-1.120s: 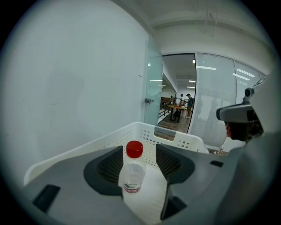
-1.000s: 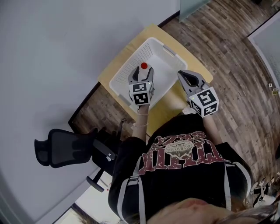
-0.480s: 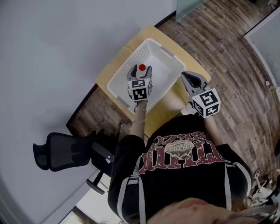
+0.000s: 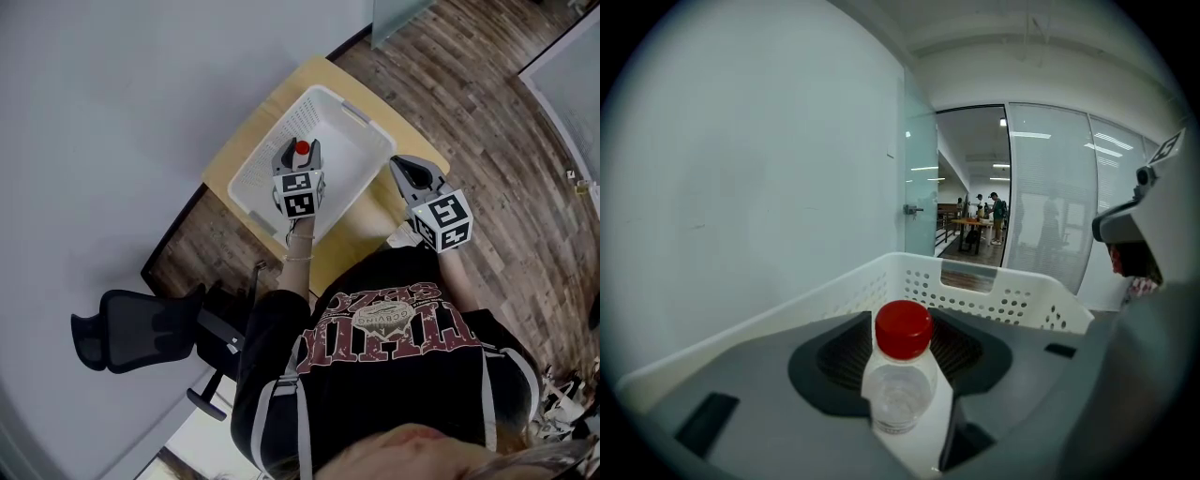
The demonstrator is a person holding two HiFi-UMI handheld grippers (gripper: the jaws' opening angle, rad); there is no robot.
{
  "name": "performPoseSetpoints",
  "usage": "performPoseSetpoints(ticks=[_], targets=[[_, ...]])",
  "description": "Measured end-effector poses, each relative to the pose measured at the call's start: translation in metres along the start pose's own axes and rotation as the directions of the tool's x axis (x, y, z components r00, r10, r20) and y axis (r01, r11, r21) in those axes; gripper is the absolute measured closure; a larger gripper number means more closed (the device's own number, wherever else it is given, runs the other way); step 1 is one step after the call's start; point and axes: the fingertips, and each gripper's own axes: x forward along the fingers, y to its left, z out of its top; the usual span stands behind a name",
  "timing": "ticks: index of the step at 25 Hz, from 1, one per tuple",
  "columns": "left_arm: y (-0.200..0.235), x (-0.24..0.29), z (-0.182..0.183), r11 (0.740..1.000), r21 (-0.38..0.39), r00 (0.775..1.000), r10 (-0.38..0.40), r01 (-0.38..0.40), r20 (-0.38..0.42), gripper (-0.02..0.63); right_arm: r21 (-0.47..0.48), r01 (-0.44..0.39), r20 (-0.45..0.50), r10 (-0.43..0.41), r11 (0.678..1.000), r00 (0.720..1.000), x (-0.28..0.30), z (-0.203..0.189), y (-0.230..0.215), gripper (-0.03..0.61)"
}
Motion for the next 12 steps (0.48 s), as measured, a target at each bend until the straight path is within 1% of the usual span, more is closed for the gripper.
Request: performPoseSetpoints(ticks=[12], targets=[[0.0047, -0.0066, 0.0032, 1.0, 0.003, 1.0, -0.008, 0.008, 0.006, 0.408, -0.005, -0.002, 0.001, 0.002, 1.0, 1.0, 0.0003, 0.0009, 0.0043, 0.56]])
